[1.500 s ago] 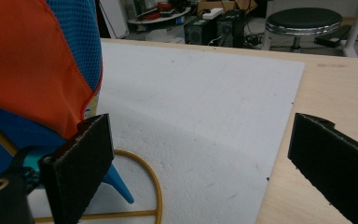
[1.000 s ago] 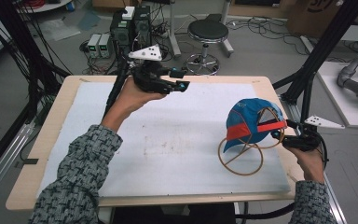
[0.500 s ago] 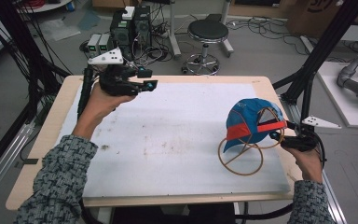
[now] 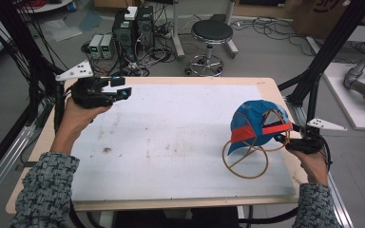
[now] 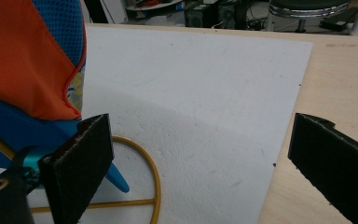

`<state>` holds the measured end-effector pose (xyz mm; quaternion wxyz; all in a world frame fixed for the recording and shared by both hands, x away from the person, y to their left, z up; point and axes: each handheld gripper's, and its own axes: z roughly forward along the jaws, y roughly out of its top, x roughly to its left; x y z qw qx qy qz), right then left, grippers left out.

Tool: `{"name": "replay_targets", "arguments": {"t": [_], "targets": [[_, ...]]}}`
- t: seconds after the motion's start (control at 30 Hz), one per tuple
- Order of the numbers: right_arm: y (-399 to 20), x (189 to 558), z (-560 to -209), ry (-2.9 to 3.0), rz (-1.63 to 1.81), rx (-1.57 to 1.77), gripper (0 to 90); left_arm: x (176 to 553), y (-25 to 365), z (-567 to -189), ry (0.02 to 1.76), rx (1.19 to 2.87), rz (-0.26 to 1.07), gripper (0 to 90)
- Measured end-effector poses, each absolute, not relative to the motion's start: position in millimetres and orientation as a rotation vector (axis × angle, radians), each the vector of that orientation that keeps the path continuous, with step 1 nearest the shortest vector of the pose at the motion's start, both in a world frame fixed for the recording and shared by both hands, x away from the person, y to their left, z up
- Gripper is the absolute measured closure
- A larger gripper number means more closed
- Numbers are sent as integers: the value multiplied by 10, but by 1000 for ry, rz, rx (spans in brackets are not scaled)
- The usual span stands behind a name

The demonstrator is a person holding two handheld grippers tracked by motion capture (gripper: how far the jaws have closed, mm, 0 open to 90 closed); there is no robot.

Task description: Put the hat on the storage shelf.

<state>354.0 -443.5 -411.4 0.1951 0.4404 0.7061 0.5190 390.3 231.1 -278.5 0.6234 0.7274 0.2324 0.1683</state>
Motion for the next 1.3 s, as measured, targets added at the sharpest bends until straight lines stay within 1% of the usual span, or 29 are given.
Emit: {"name": "replay_targets", "arguments": {"t": [0.2,0.43,0.5,0.57,0.63,0.7,0.73,0.87,1.1,1.3], "targets": [[-4428,3548,-4118,1982,1451,1229,64,3810,2537,-2888,579,1619,411,442],[-4423,3552,-4122,1983,1451,1234,64,3745,2668,-2977,617,1611,440,380],[-4423,3552,-4122,1984,1452,1236,64,3731,2689,-3008,629,1606,442,333],[-4426,3550,-4122,1984,1453,1240,64,3715,2716,-3047,637,1606,446,308],[-4425,3550,-4123,1985,1453,1238,64,3699,2746,-3084,649,1610,458,237],[-4425,3550,-4124,1984,1453,1241,64,3665,2782,-3115,665,1617,495,222],[-4421,3551,-4126,1981,1454,1238,64,3645,2803,-3139,668,1604,495,200],[-4395,3546,-4115,1990,1447,1229,64,3594,2895,-3261,718,1590,533,195],[-4382,3561,-4112,1997,1445,1230,64,3575,2939,-3376,733,1616,542,205],[-4392,3558,-4120,1994,1446,1227,64,3561,2962,-3432,742,1604,545,206]]}}
